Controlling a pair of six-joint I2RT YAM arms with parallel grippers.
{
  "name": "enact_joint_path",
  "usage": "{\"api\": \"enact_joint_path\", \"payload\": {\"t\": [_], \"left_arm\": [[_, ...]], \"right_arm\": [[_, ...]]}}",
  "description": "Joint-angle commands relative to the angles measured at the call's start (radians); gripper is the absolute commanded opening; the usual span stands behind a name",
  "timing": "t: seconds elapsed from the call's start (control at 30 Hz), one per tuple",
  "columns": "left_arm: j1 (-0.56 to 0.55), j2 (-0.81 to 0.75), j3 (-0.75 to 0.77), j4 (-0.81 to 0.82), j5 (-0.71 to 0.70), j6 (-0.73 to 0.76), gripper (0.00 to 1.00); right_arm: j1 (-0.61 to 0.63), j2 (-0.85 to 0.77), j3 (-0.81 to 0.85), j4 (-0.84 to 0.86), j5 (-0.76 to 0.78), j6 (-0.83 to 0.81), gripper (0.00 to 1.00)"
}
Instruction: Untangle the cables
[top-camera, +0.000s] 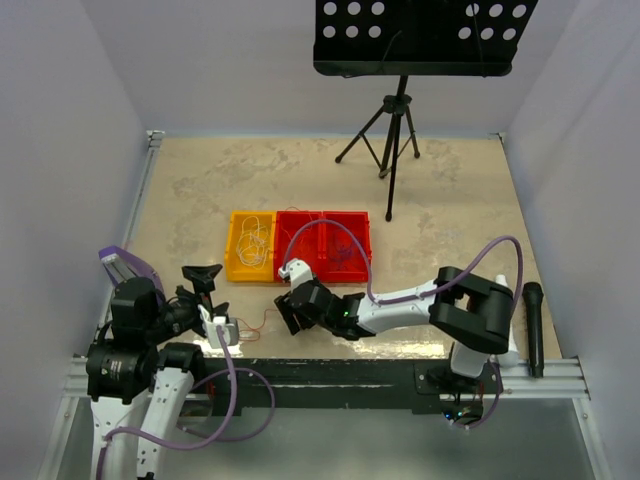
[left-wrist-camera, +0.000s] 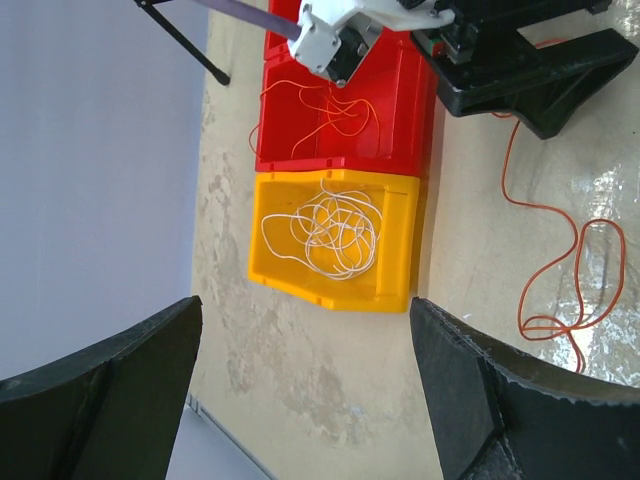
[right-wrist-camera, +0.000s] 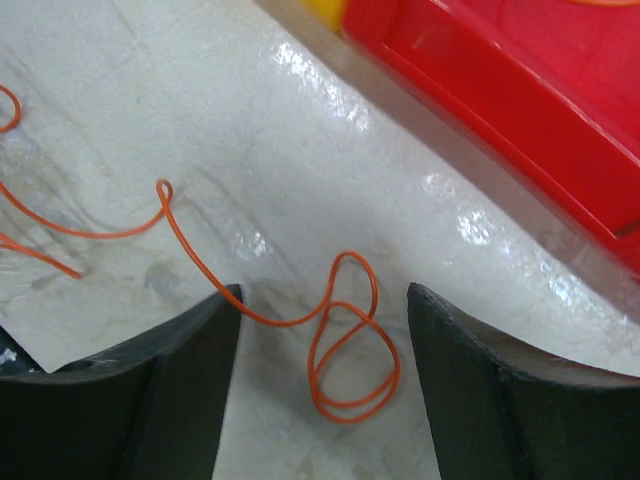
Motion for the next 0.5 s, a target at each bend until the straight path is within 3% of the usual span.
{"api": "enact_joint_path", "payload": {"t": [0.0, 0.17, 0.23, 0.27, 0.47], "left_arm": [[0.006, -0.013, 0.005, -0.006, 0.007, 0.018, 0.89], [0.006, -0.017, 0.004, -0.008, 0.006, 0.026, 0.89], [0.006, -0.02, 0.004, -0.01, 0.006, 0.029, 0.89], [0.006, -0.02, 0.004, -0.01, 0.006, 0.03, 0.89], [0.006, -0.022, 0.008, -0.01, 0.006, 0.03, 0.89]], "right_arm": [[0.003, 0.028, 0.055, 0.031, 0.009, 0.013, 0.64], [0.003, -0.013, 0.06, 0.02, 0.054, 0.018, 0.3], [0.002, -0.053, 0.066, 0.007, 0.084, 0.013, 0.05], [0.002, -0.082, 0.069, -0.003, 0.104, 0.01, 0.0], [0.0, -0.306, 0.15, -0.104, 0.215, -0.049, 0.0]]}}
